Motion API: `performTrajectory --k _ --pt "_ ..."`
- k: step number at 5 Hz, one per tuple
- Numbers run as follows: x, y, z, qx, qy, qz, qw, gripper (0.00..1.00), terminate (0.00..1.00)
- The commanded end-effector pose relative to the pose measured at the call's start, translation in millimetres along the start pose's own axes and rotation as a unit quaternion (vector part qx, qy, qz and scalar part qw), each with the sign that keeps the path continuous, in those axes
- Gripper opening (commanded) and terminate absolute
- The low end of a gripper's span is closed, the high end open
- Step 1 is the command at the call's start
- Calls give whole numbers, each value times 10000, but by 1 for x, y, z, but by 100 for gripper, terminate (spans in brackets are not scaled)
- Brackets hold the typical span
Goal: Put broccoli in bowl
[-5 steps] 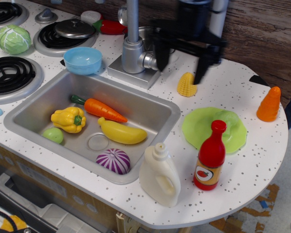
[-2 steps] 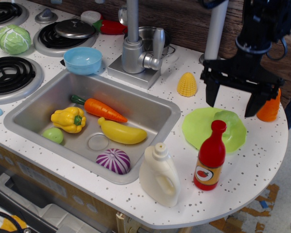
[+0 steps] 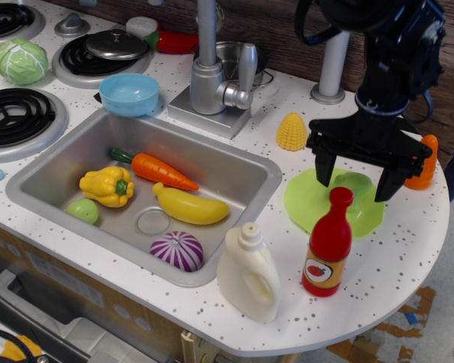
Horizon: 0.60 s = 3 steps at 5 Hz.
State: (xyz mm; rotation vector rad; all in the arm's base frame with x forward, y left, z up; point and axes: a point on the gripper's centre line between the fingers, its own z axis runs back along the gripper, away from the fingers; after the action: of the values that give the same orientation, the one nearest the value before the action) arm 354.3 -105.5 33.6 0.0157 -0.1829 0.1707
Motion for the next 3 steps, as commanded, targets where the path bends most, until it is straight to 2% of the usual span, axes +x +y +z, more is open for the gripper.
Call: performTrajectory --k 1,3 --pt "9 -2 3 -83 -232 300 9992 100 0" --pt "9 -3 -10 -213 -503 398 9977 100 0"
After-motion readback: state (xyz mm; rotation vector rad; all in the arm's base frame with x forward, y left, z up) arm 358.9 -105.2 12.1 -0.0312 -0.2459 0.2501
